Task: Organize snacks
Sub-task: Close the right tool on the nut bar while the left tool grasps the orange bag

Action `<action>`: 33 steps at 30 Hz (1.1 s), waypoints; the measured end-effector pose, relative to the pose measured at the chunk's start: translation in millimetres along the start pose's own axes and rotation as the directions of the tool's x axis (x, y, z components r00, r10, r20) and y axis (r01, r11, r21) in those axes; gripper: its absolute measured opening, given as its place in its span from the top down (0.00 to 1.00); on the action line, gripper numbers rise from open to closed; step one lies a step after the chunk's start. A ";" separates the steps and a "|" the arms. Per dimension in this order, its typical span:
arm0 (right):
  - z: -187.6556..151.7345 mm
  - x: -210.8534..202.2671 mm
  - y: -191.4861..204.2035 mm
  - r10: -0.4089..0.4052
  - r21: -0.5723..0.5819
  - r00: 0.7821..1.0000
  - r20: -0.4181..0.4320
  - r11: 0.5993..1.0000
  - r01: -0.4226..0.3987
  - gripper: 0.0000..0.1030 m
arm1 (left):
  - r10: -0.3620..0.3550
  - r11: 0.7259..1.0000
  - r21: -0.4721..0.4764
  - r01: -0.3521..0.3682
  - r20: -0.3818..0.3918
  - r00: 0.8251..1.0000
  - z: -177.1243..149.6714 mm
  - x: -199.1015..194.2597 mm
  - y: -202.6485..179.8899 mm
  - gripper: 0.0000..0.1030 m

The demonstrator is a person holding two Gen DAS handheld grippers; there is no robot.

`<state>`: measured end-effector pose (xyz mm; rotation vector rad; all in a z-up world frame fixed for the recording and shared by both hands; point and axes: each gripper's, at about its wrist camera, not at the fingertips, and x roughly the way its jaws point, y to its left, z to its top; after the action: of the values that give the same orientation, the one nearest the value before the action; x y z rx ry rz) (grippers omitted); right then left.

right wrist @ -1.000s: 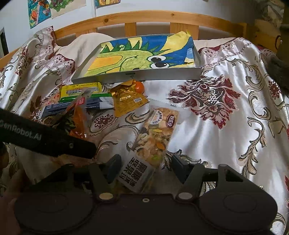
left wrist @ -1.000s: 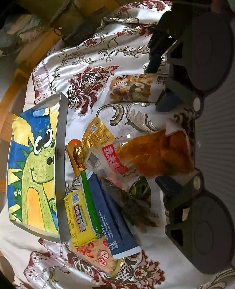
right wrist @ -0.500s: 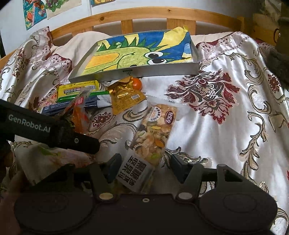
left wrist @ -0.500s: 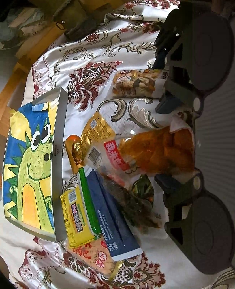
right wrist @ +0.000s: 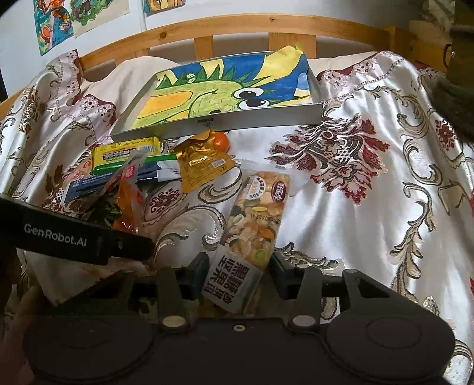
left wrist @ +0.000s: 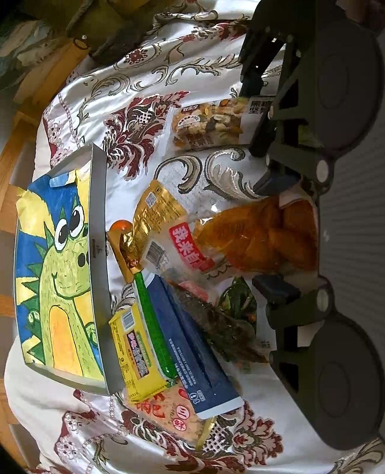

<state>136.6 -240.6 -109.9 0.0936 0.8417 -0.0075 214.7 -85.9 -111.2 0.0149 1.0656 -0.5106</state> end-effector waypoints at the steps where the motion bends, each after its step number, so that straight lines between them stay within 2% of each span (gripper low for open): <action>1: 0.1 2.0 -1.4 0.005 0.010 1.000 -0.005 1.000 -0.005 0.46 | 0.003 1.000 0.010 -0.003 0.000 1.000 -0.2 0.2 -0.9 0.37; 4: 0.2 6.0 -7.4 0.025 0.055 1.000 -0.009 0.998 -0.024 0.46 | 0.004 1.000 0.026 -0.004 0.000 1.000 -0.3 -0.9 -2.5 0.41; 7: 0.1 5.3 -6.4 0.019 0.051 1.000 -0.005 0.999 -0.019 0.54 | -0.007 1.000 0.021 0.007 0.001 1.000 -1.6 -2.9 -1.8 0.42; 12: 0.1 -1.1 -1.7 0.006 0.026 1.000 0.015 1.000 -0.006 0.60 | -0.009 0.999 0.033 0.009 0.011 1.000 -3.3 -11.4 -6.1 0.47; 20: 1.1 -18.3 6.5 0.004 -0.047 0.995 0.100 0.999 0.001 0.60 | -0.013 1.000 0.020 0.013 0.007 1.000 -6.7 -18.2 -11.9 0.49; 27: 2.5 -22.2 1.7 0.011 -0.019 0.993 0.121 1.000 -0.008 0.60 | -0.015 1.000 0.015 0.015 0.039 0.999 -6.8 -27.8 -16.7 0.49; 33: 4.5 -29.0 0.5 0.059 -0.003 0.984 0.169 0.998 -0.059 0.60 | -0.041 0.999 0.012 0.040 0.087 0.995 -1.8 -38.8 -17.9 0.49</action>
<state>120.7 -241.3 -85.4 0.1180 0.6689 0.0394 191.2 -86.0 -75.4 -0.0196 0.9792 -0.5484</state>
